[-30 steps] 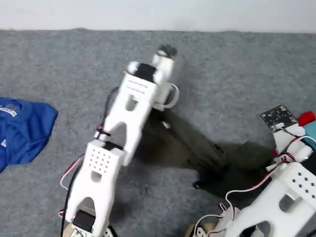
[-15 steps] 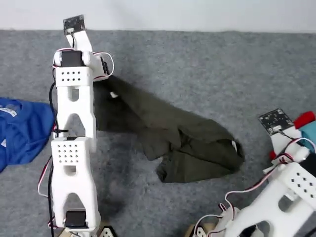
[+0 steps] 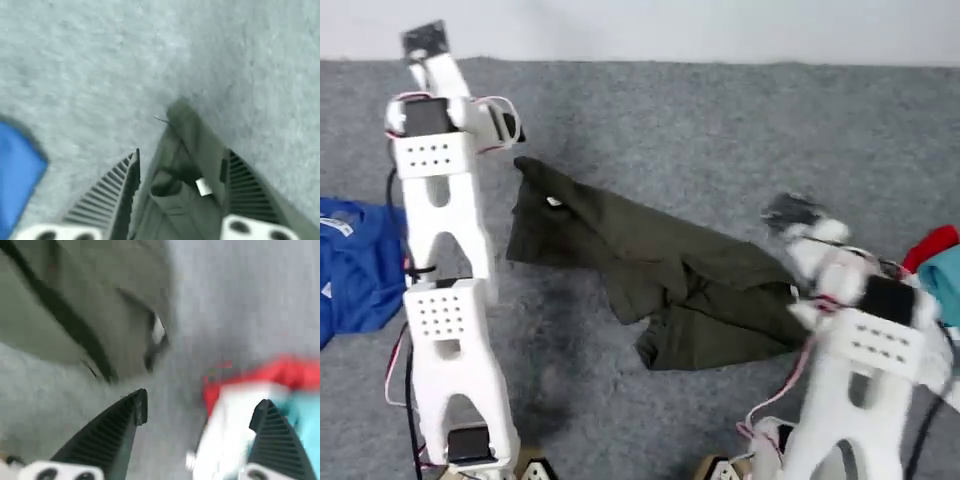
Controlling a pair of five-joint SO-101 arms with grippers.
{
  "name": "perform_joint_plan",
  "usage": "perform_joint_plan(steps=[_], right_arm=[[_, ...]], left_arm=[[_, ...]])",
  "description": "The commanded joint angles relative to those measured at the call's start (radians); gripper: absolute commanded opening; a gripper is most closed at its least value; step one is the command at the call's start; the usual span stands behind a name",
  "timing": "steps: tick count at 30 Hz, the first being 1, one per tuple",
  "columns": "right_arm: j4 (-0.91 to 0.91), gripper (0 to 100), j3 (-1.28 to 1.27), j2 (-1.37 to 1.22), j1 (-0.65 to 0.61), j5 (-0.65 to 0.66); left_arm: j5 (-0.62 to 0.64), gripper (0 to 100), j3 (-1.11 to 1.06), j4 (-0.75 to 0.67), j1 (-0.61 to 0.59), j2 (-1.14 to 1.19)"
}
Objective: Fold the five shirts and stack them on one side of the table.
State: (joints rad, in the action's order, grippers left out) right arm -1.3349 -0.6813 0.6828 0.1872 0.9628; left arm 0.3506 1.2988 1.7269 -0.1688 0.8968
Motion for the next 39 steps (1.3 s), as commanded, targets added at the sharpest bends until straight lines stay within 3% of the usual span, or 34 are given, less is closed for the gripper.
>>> perform_joint_plan(steps=[1,7,13,16,19,24,26,31,39], right_arm=[[0.053,32.9,0.009,-0.079,-0.254,-0.025],[0.097,32.9,0.141,-0.441,-0.325,-0.025],[0.077,32.8,0.523,-0.829,-0.325,-0.025],[-0.047,32.8,0.733,-0.998,-0.341,-0.025],[-0.186,29.8,0.927,-1.156,-0.366,-0.026],[-0.219,0.0,1.189,-1.351,-0.335,-0.106],[-0.226,3.8,1.306,-1.397,-0.3,-0.138],[-0.228,0.9,1.533,-1.46,-0.194,-0.14],[-0.186,0.9,1.699,-1.554,0.004,-0.163]], left_arm=[[-0.071,25,-0.15,0.034,-0.023,-0.206],[-0.166,25,-0.585,0.032,0.008,-0.554],[-0.164,25,-0.961,0.031,0.034,-0.801],[-0.164,25,-1.076,0.031,0.032,-0.867],[-0.164,25,-1.119,0.031,0.028,-0.902],[-0.163,25,-1.152,0.031,0.034,-0.914],[-0.163,25,-1.168,0.031,0.031,-0.914],[-0.163,25,-1.205,0.031,0.034,-0.911],[-0.163,25,-1.211,0.031,0.034,-0.907]])
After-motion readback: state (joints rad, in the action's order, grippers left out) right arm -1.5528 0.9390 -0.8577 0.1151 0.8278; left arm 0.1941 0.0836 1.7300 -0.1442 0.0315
